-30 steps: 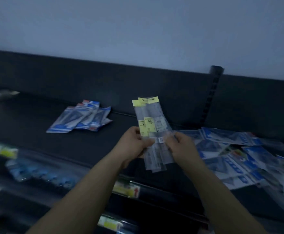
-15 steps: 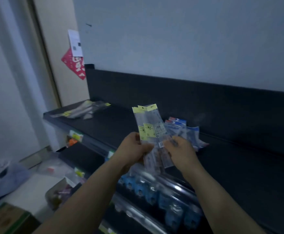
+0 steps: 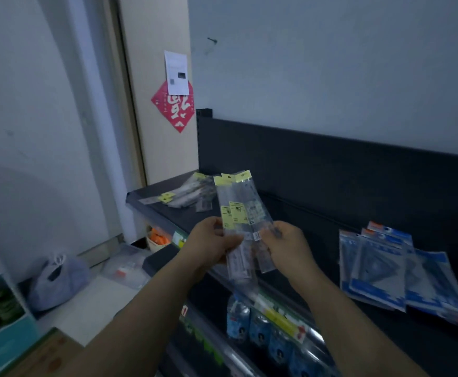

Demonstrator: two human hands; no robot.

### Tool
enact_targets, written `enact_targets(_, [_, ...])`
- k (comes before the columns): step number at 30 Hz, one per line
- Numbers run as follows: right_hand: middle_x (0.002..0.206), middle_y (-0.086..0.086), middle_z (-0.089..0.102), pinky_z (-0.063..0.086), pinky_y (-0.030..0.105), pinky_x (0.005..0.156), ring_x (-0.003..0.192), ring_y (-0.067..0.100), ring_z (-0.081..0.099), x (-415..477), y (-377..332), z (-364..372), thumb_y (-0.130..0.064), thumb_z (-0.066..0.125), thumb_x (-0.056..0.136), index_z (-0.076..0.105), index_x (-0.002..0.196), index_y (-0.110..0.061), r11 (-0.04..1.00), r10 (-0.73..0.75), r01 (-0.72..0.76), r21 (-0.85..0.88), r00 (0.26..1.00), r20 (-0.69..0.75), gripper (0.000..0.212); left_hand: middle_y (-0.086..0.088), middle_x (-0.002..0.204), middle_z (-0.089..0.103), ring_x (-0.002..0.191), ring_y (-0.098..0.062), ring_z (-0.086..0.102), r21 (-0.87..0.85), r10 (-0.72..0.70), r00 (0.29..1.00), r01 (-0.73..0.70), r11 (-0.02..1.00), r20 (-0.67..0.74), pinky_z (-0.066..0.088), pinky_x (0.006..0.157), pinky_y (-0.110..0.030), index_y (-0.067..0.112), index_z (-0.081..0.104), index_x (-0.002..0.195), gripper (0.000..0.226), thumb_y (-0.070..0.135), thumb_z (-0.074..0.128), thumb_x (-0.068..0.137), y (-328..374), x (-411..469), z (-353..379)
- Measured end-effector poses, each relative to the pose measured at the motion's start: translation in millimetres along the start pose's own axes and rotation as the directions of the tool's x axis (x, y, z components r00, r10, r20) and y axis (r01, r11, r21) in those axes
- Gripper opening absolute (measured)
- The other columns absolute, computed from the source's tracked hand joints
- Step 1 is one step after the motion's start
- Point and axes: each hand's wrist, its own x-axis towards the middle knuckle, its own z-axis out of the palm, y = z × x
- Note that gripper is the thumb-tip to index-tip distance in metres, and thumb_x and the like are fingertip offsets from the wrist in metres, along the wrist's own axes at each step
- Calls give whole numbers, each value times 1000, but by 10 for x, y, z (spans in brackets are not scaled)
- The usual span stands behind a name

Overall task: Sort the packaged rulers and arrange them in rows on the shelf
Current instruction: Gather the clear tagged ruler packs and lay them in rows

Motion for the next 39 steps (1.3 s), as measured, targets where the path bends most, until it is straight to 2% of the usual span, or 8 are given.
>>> enact_targets(4, [83,11,68,49,28,58,70,18,63,452,-52,230,-14,53,93,62,88,-1,1000,-18,19,-13,1000,17,16,-10,100,71,77,-15,71,3,19,999,-19,1000,-40,56,54,-21,4,56,118,34,6,69,86,10,434,-196])
enact_targets(9, [94,18,69,56,47,75,87,34,67,981,-50,524,-14,55,88,63,91,-2,1000,9,-8,-2,999,39,15,-8,100,70,82,-16,70,68,43,996,-38,997,-83,58,61,-24,5,59,114,31,7,70,85,-18,971,-408])
enact_targets(13, [96,13,70,54,36,72,87,28,67,1339,-47,778,-11,59,86,66,91,-8,998,63,-63,10,997,44,9,-8,98,70,87,-20,69,166,60,987,-35,986,-150,59,77,-36,7,63,105,27,11,75,81,-69,1364,-640])
enact_targets(23, [98,5,64,48,32,66,85,20,62,1887,-38,1343,-18,59,88,57,100,-15,992,102,-106,-71,993,-54,13,-1,93,70,83,-17,68,421,121,988,-69,905,-99,58,79,-38,19,62,101,34,23,82,73,-122,2159,-1149])
enact_targets(26, [92,1,61,47,28,62,75,14,56,1935,-11,1431,-24,52,94,52,102,-18,971,74,-86,-225,995,-62,10,-1,97,65,87,-19,63,572,136,988,-74,817,-67,52,76,-30,16,55,123,56,26,80,73,-129,2322,-1249])
enact_targets(30, [109,7,58,48,37,88,103,24,51,1968,57,1456,-30,50,93,56,106,-15,821,74,-121,-558,992,-106,20,-7,122,58,109,-26,57,783,165,986,-93,615,-13,50,89,-38,17,42,136,72,37,76,75,-170,2408,-1364])
enact_targets(34, [128,6,49,43,32,96,117,22,46,1880,20,1385,-35,52,94,50,128,-16,784,108,-136,-605,991,-82,39,-7,133,49,121,-29,46,893,266,960,-191,407,84,44,96,-38,18,46,134,61,49,63,84,-176,2407,-1392])
enact_targets(39, [145,1,41,35,23,101,127,16,44,1705,-136,1187,-33,50,96,39,142,-17,743,29,-93,-663,994,-107,50,-2,127,59,116,-21,52,831,413,872,-423,361,264,43,93,-31,21,55,128,44,46,53,91,-130,2319,-1183])
